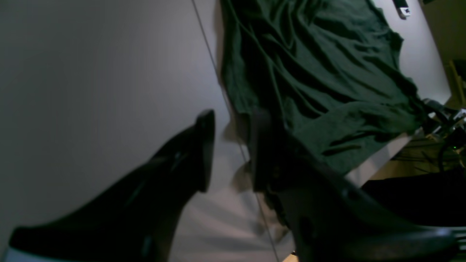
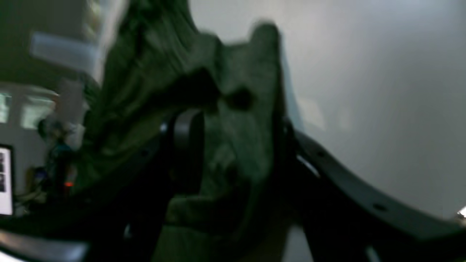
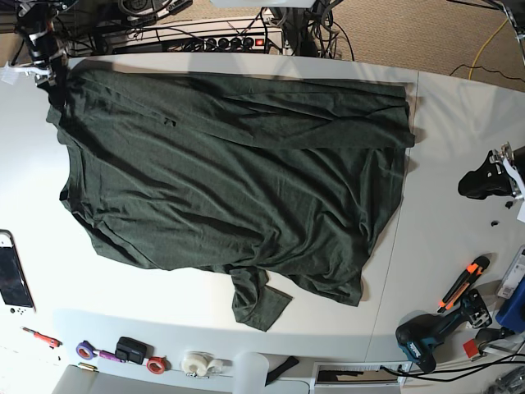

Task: Layout the t-shirt on the table in an organized manner, then fold the t-shirt properly
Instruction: 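Grasp the shirt corner nearest the left gripper with the left gripper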

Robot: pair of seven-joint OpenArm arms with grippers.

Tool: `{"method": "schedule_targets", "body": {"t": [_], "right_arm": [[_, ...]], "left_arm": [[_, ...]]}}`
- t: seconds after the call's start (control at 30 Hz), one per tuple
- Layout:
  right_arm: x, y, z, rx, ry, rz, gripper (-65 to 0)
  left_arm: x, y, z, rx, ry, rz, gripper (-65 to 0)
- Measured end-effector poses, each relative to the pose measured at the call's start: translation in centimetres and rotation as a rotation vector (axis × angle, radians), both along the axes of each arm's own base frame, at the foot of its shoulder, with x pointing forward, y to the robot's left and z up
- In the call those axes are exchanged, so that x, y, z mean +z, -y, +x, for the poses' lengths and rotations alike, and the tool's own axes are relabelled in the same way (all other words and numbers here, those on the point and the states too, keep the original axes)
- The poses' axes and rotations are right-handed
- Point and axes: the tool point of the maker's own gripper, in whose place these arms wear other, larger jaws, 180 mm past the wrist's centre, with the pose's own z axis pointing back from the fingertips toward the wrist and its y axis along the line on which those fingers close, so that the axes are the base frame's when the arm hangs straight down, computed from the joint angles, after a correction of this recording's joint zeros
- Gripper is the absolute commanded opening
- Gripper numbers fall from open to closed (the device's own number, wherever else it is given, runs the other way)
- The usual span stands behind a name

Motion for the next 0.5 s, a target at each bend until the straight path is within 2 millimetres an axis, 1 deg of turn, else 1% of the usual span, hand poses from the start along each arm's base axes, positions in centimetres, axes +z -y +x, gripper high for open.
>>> {"method": "schedule_targets", "body": {"t": [0.03, 0.07, 0.1, 0.17, 0.2, 0.23, 0.3, 0.4, 0.5], "right_arm": [[0.0, 0.0, 0.0, -0.005, 0.008, 0.006, -37.3], [0.0, 0.0, 0.0, -0.006, 0.009, 0.008, -39.9], [-0.1, 0.0, -0.1, -0.005, 0.002, 0.007, -45.6], [-0.6, -0.4, -0.3, 0.031, -0.027, 0.000, -59.4], [-0.8, -0.7, -0.5, 0.037, -0.035, 0.006, -63.7], [-0.8, -0.7, -0.5, 0.035, -0.034, 0.010, -65.0], [-0.9, -0.7, -0.6, 0.039, -0.039, 0.010, -65.0], [-0.9, -0.8, -0.6, 0.041, -0.041, 0.010, -65.0], [-0.9, -0.8, -0.6, 0.041, -0.041, 0.011, -65.0]], "left_arm": [[0.0, 0.0, 0.0, 0.000, 0.001, 0.000, -46.3], [0.0, 0.0, 0.0, 0.000, 0.001, -0.001, -46.3], [0.0, 0.0, 0.0, -0.001, -0.001, 0.001, -46.3], [-0.1, 0.0, -0.1, -0.002, -0.004, 0.001, -46.3], [-0.2, 0.0, -0.2, -0.001, -0.007, 0.000, -46.3], [-0.4, 0.0, -0.5, -0.001, -0.015, 0.000, -46.2], [-1.5, 0.0, -1.6, 0.002, -0.050, 0.001, -45.1], [-4.3, 0.0, -5.1, -0.002, -0.158, 0.006, -40.8], [-6.6, 0.4, -8.4, -0.002, -0.248, -0.010, -40.4]]}}
